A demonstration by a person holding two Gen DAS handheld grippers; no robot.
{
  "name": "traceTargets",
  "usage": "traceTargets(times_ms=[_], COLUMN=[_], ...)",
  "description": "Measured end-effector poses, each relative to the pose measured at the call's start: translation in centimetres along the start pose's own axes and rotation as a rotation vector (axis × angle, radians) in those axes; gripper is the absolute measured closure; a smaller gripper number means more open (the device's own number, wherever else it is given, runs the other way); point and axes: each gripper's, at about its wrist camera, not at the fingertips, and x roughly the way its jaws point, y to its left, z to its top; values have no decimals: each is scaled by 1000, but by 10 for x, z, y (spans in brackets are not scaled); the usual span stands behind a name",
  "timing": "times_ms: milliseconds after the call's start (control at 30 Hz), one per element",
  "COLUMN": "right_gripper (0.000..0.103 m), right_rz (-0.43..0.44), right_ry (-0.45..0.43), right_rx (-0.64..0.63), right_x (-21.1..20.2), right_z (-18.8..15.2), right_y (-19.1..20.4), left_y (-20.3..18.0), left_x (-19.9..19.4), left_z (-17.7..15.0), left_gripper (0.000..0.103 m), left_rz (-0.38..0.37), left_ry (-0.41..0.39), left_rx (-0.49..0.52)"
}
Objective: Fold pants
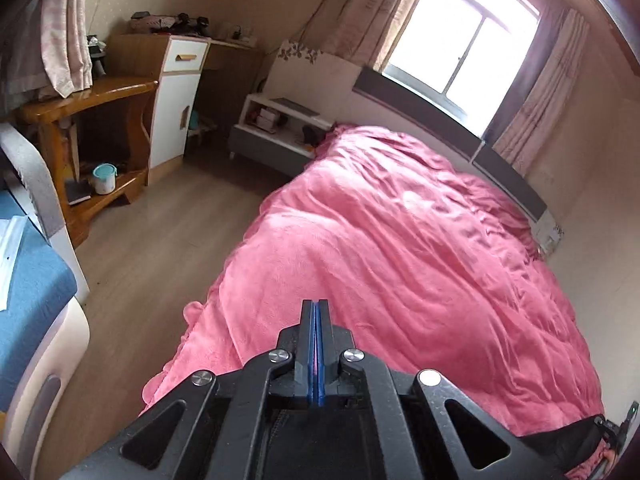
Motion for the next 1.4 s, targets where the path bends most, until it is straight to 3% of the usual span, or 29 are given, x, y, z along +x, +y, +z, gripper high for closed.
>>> traceTargets(times_ms=[67,133,200,233,300,500,600,733,800,833,867,900,933,1000,1100,1400], right_gripper=[92,87,81,65,55,48,40,37,38,44,53,75,89,89,91,91], right_rz=[-5,-35,13,36,58,52,30,22,6,3,12,12,-7,-10,-7,98], right_ry=[41,105,154,165,166,171,171,188,208,214,217,227,241,238,167,-95], right_rx=[-1,-35,-8,8,25,-20,-6,1,-30,-44,-55,-64,-81,-98,-99,126], right_x=[15,35,46,48,49,48,49,54,59,61,62,63,65,62,46,0], right_z=[-4,-13,-22,-25,-27,-21,-17,-15,-16,-16,-16,-17,-16,-13,-4,24], right_y=[1,4,0,-3,-6,-1,1,3,7,10,12,13,15,16,13,-8], left_y=[-2,1,6,7,7,-6,-4,-3,-8,-12,-15,-19,-22,-27,-26,-9], left_x=[18,35,48,57,71,89,96,106,109,109,109,109,104,89,59,11], left_z=[-12,-26,-45,-54,-64,-67,-58,-51,-52,-53,-54,-55,-54,-49,-33,12], left_gripper=[97,70,68,65,59,48,48,50,54,77,88,94,95,96,97,98], left_rz=[32,48,36,28,45,83,129,125,120,126,125,131,120,93,54,-25], left_ry=[85,160,221,256,318,335,328,343,344,343,351,357,340,285,177,-35], left_rx=[49,59,48,49,70,149,132,88,79,87,101,115,124,136,114,-42])
